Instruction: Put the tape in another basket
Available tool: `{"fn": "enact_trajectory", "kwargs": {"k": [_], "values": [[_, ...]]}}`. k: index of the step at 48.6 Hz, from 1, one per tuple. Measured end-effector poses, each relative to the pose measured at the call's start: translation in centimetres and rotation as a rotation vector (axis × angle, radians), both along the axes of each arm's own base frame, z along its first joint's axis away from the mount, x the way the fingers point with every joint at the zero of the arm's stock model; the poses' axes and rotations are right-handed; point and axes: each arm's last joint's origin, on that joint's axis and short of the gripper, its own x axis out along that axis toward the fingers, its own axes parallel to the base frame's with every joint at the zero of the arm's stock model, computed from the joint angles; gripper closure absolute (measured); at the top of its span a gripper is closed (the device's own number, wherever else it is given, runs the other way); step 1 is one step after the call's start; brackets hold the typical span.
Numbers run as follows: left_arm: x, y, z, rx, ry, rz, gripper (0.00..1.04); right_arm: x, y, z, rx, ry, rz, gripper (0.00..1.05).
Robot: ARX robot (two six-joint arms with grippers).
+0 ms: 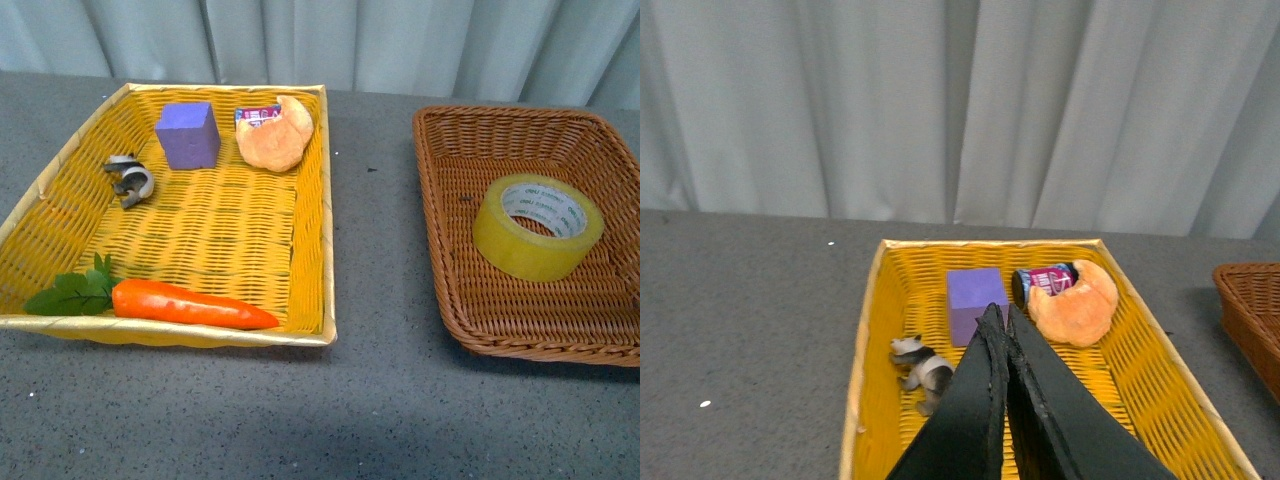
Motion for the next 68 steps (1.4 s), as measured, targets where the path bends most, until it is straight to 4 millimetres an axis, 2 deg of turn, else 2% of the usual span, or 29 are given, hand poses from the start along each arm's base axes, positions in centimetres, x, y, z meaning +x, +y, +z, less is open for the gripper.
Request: {"fn": "enact_trajectory", "kwargs": {"k": [14,21,28,47,68], "values": [[-2.8,0.3,-0.6,0.002,0.003,0.01,1.01,-3.5,0.0,-0.1,0.001,0.006,0.002,1.04],[-4.3,0.3,-1.8,0.003,0.013,0.011,1.01,-5.3,0.0,-0.1,0.002,0.007,0.001,1.04],[-5.3,0.3,-1.6,0.003,0.003,0.01,1.01,-6.7,0.0,0.0,0.003,0.007,0.002,1.04],[-7.2,0.3,-1.0,0.003,-0.017,0.009,1.01,-9.2,0.0,0.1,0.003,0.002,0.002,1.04],[-8.8,0.3,-0.6,0.002,-0.028,0.009,1.01,-10.9,0.0,0.6,0.003,-0.014,0.002,1.04]]}}
